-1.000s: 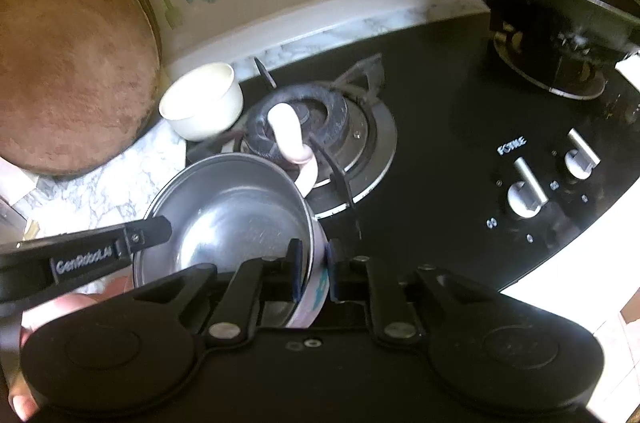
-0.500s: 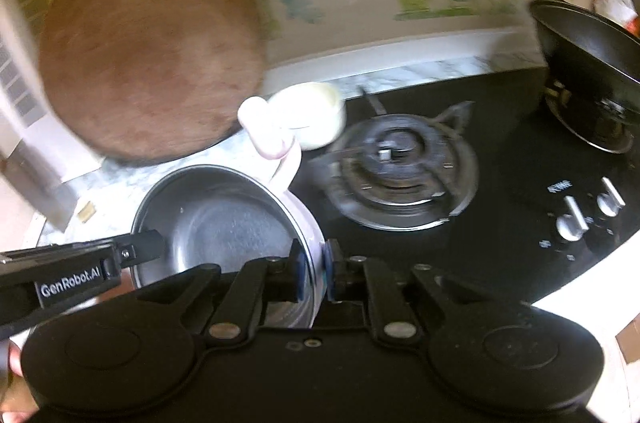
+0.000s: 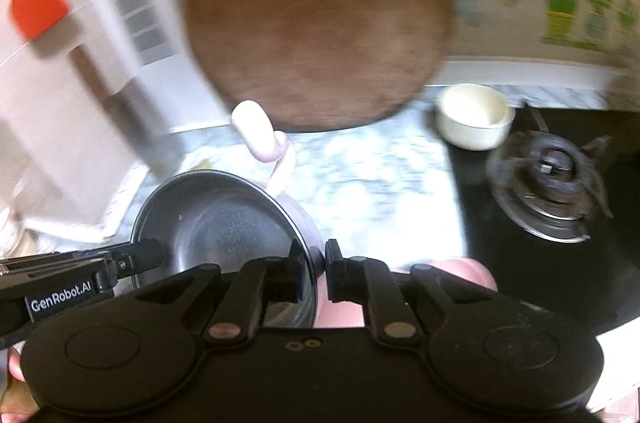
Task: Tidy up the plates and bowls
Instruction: 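Lower the pink pot into the steel bowl with both grippers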
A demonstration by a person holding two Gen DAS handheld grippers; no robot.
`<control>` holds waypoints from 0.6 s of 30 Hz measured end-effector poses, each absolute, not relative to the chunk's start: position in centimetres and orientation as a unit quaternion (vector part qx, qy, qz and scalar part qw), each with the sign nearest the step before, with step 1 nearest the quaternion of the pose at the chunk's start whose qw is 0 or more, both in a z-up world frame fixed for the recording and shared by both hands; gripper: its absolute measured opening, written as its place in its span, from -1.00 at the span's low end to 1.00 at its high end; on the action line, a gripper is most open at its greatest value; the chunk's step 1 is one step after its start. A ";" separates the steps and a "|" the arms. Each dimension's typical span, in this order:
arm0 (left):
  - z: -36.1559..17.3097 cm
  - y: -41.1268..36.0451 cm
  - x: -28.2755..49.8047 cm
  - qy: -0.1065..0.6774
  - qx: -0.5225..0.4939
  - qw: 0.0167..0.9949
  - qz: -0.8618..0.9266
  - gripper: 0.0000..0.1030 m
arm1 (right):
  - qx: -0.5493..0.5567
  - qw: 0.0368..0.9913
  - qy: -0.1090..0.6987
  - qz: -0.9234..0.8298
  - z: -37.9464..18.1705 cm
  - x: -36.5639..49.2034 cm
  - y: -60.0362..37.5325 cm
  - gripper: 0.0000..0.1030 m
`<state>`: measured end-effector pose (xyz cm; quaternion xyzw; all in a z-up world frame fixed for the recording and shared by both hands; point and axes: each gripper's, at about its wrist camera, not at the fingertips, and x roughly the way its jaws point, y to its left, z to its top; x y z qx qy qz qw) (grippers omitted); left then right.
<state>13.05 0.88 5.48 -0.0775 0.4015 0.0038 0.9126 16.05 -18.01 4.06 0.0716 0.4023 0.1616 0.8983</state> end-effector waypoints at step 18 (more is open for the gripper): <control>-1.2 10.7 8.5 0.482 -0.124 0.863 0.091 -0.87 | -0.004 0.832 0.498 0.244 -1.7 14.0 -5.9 -0.77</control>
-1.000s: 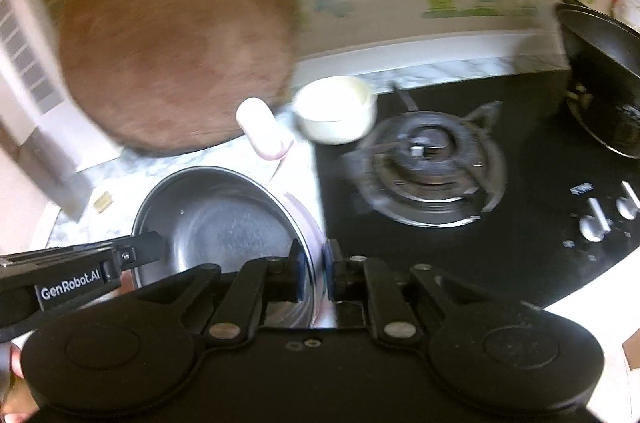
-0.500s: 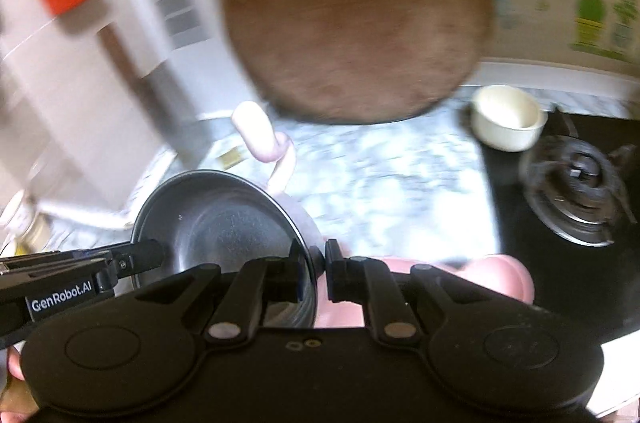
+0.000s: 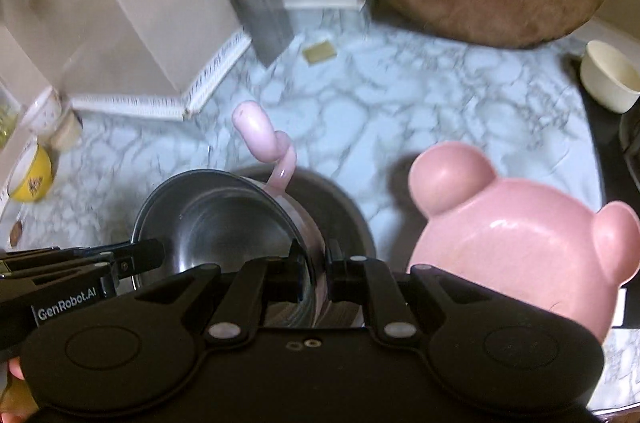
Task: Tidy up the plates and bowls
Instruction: 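Lower the pink pot into the steel bowl with both grippers, then open both grippers and withdraw from the pot in the bowl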
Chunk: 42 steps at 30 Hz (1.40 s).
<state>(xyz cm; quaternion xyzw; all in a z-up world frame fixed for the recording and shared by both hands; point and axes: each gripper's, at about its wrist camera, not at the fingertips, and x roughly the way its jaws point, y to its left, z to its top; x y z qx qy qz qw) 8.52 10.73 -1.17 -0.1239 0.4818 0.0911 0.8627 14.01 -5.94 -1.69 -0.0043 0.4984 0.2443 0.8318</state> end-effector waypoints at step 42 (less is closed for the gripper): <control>-2.9 11.6 10.3 0.469 -0.087 0.875 0.078 -0.75 | -0.046 0.838 0.464 0.284 -2.0 14.7 -4.3 -0.75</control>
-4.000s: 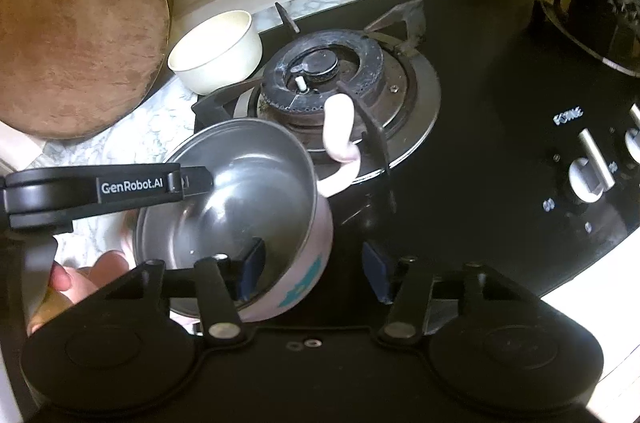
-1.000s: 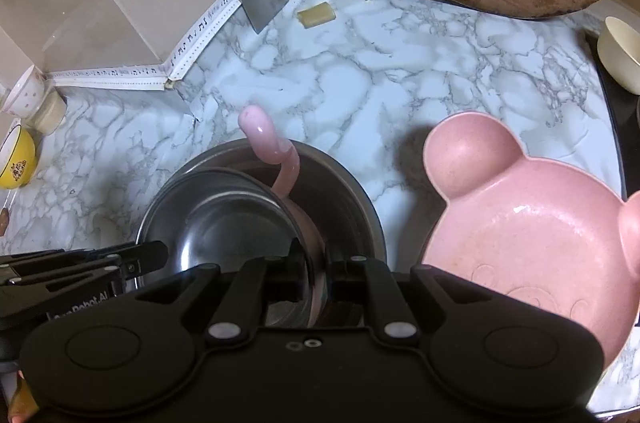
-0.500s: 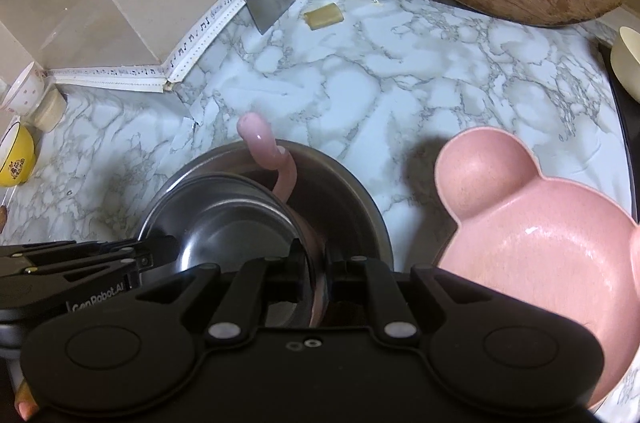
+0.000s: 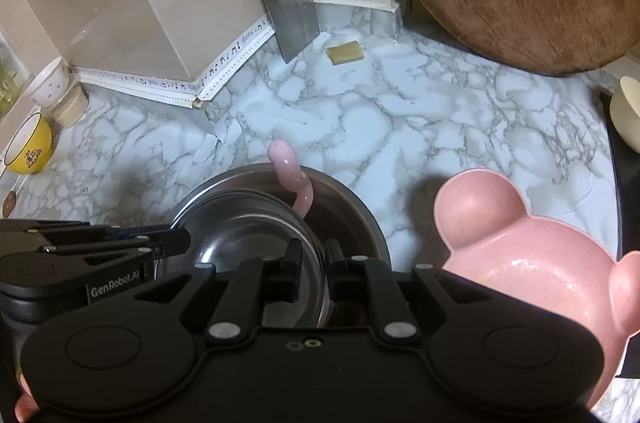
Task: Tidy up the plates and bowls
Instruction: 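Open both grippers and withdraw from the pot in the bowl, then move both open grippers to the cream bowl on the stove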
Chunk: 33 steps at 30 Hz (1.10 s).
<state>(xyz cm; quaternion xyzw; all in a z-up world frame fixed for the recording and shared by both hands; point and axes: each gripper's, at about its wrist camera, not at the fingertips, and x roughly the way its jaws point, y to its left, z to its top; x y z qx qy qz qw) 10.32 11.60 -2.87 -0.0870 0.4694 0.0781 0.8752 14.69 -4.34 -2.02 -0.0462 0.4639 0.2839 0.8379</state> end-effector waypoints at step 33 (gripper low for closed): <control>4.7 6.5 7.5 0.337 -0.027 0.941 0.010 0.48 | 0.016 0.905 0.322 0.278 4.2 10.9 -12.6 0.99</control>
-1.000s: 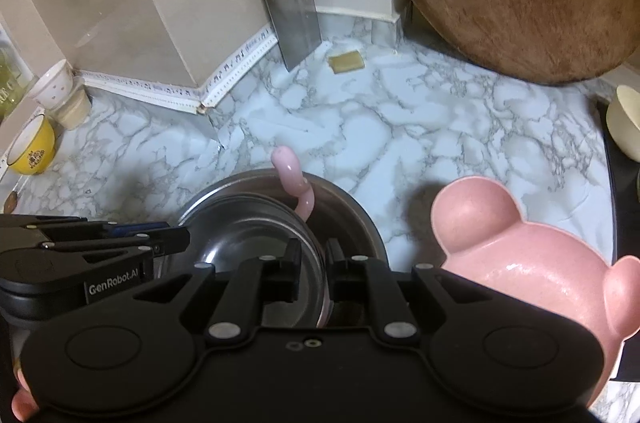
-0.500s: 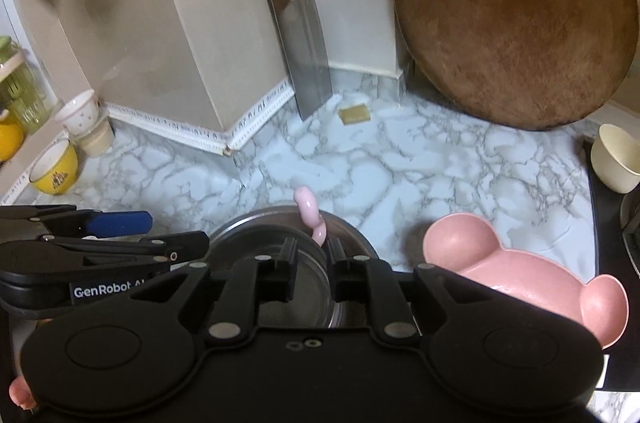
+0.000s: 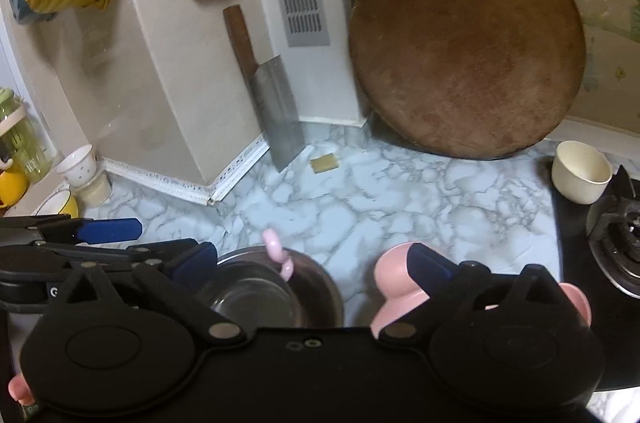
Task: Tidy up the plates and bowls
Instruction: 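Move both open grippers to the cream bowl on the stove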
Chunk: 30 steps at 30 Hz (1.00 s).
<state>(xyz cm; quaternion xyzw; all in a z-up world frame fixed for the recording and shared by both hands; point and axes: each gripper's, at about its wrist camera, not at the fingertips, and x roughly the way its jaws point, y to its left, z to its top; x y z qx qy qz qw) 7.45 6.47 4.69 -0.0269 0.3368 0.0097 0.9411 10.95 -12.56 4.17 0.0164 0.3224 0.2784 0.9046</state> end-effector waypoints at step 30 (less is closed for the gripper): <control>4.5 -13.7 28.4 0.379 0.002 0.925 -0.028 0.49 | -0.019 0.930 0.345 0.127 4.3 29.8 -31.2 0.94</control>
